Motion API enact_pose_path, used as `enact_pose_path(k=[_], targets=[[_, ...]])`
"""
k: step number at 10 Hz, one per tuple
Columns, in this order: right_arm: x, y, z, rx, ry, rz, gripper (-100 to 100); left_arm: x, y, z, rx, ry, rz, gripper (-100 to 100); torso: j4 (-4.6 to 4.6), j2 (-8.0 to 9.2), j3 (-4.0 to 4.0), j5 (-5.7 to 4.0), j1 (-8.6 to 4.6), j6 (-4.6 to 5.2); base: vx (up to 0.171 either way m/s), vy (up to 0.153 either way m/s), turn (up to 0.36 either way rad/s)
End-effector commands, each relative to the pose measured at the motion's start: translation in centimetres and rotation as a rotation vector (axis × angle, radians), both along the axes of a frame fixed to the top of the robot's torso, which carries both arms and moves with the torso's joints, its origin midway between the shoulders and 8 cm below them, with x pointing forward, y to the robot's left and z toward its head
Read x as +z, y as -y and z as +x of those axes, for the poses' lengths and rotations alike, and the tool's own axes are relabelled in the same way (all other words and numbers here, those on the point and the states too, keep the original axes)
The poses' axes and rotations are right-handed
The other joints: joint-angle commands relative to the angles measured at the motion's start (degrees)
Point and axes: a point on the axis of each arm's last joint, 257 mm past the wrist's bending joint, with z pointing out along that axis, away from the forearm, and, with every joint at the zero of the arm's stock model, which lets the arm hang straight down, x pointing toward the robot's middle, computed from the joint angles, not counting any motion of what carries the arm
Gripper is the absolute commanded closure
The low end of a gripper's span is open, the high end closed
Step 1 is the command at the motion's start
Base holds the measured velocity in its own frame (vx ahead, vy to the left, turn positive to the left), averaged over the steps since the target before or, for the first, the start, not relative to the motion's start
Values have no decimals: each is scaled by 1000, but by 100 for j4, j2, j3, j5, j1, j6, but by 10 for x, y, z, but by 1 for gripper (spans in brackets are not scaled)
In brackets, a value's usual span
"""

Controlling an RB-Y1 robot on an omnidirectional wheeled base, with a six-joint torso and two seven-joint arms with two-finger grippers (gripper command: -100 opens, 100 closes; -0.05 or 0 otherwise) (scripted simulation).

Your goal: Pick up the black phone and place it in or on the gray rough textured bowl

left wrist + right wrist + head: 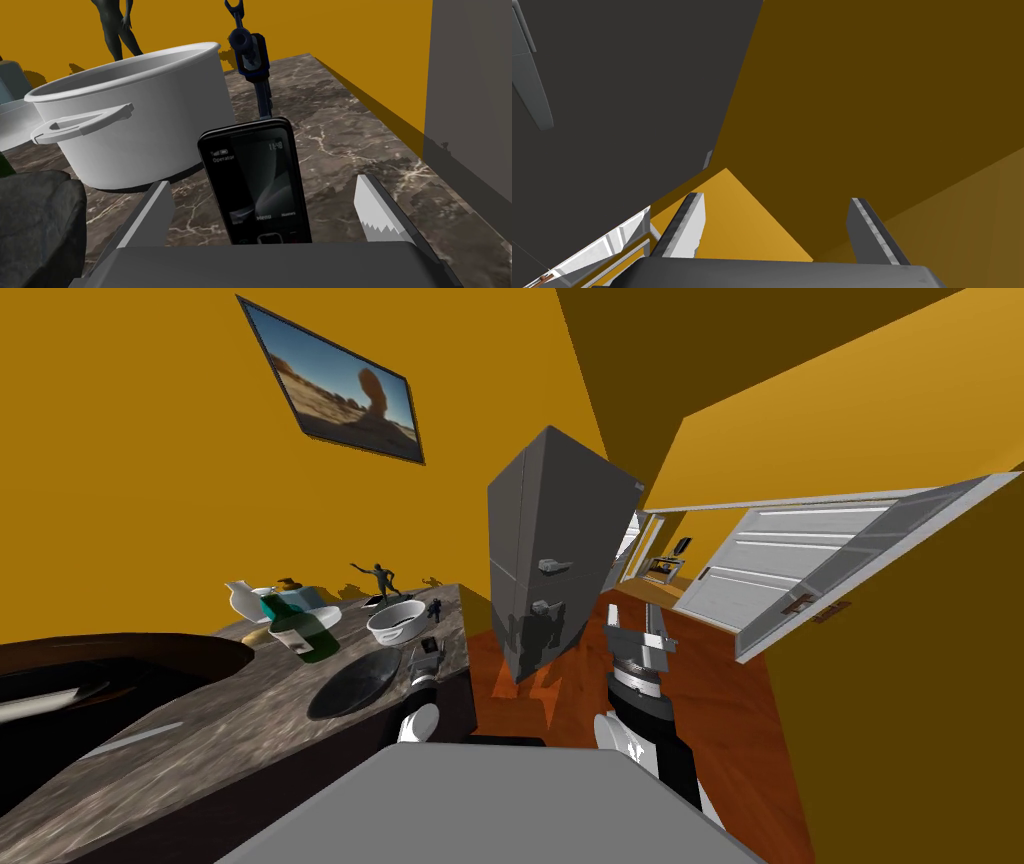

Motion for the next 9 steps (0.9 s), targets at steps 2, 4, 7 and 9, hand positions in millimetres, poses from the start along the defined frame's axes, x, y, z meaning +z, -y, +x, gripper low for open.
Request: enact_pose_path(k=[2,4,7,9], targets=[[0,0,0,0,0,0,0,1,-9,18,17,2,5,-100,2,10,6,1,3,0,-67,14,-75],[0,0,0,0,0,0,0,3,-16,33,31,4,7,-100,6,25,15,1,6,0,-85,10,-75],[0,0,0,0,0,0,0,7,-26,55,53,6,8,-100,6,27,16,0,2,0,-85,6,-69],[0,0,0,0,0,0,0,11,-33,69,69,7,7,-100,5,23,14,1,5,-1,-68,11,-69]])
